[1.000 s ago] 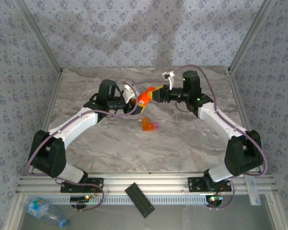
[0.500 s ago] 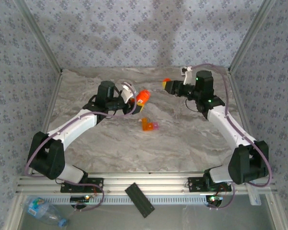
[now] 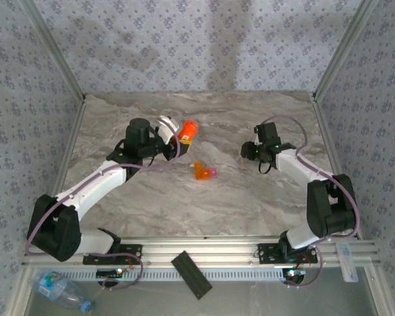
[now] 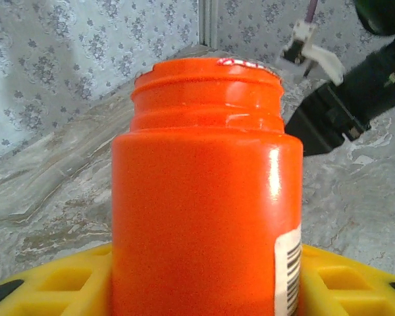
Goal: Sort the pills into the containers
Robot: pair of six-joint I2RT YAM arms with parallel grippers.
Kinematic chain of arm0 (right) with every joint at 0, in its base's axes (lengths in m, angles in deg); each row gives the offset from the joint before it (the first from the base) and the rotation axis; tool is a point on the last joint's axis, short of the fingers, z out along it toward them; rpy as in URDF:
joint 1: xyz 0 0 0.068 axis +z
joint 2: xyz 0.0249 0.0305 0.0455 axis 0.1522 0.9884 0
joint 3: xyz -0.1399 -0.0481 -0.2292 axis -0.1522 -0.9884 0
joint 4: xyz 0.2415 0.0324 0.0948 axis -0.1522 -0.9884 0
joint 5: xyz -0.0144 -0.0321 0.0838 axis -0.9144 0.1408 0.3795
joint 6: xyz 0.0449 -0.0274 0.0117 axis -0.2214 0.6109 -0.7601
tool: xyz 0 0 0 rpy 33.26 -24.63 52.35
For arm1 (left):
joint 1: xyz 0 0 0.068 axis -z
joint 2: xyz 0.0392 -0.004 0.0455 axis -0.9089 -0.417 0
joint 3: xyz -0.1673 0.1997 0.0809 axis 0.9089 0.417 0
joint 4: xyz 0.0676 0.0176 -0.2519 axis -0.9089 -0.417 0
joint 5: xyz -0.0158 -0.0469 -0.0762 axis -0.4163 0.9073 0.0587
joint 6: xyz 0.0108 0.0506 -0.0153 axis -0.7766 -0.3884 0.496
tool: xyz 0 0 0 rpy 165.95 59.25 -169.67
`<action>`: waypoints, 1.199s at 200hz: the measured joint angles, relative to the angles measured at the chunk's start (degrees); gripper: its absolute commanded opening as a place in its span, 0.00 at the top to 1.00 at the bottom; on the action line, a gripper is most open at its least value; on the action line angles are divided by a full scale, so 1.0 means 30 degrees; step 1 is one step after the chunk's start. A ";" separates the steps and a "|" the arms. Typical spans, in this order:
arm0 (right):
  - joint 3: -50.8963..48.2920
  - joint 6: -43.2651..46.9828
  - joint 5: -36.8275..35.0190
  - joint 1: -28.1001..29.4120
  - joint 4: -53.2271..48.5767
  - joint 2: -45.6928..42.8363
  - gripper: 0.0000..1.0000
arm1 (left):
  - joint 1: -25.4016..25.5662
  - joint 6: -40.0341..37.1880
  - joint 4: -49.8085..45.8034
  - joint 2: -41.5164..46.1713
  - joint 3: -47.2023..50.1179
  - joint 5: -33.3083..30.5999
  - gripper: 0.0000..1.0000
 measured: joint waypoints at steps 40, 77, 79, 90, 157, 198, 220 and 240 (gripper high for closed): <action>-0.0503 -0.0721 -0.1275 0.0386 0.0197 0.1304 0.59 | 0.0000 0.0160 0.0029 0.0321 0.0423 -0.0270 1.00; -0.0539 -0.1326 -0.1923 0.1078 0.0444 0.1909 0.44 | 0.0007 0.0240 0.0029 0.0452 0.0488 -0.0474 1.00; -0.0539 -0.1435 -0.1938 0.1100 0.0481 0.1953 0.43 | 0.0007 0.0233 0.0022 0.0459 0.0488 -0.0481 1.00; -0.0539 -0.1494 -0.2062 0.1173 0.0576 0.2157 0.38 | 0.0015 0.0248 0.0029 0.0495 0.0488 -0.0488 1.00; -0.0780 -0.1821 -0.2426 0.1180 0.0481 0.1836 0.00 | 0.0080 0.0299 0.0015 0.0503 0.0488 -0.0554 1.00; -0.0750 -0.1566 -0.3745 0.1180 -0.0168 -0.0204 0.00 | 0.0080 0.0291 -0.0036 0.0736 0.0488 -0.0627 1.00; -0.0692 -0.1144 -0.5187 0.1311 -0.0437 -0.1246 0.00 | 0.0095 0.0277 -0.0022 0.1064 0.0488 -0.0627 1.00; -0.0437 -0.0976 -0.7271 0.1632 -0.0729 -0.1800 0.00 | 0.0095 0.0248 -0.0015 0.1166 0.0488 -0.0627 1.00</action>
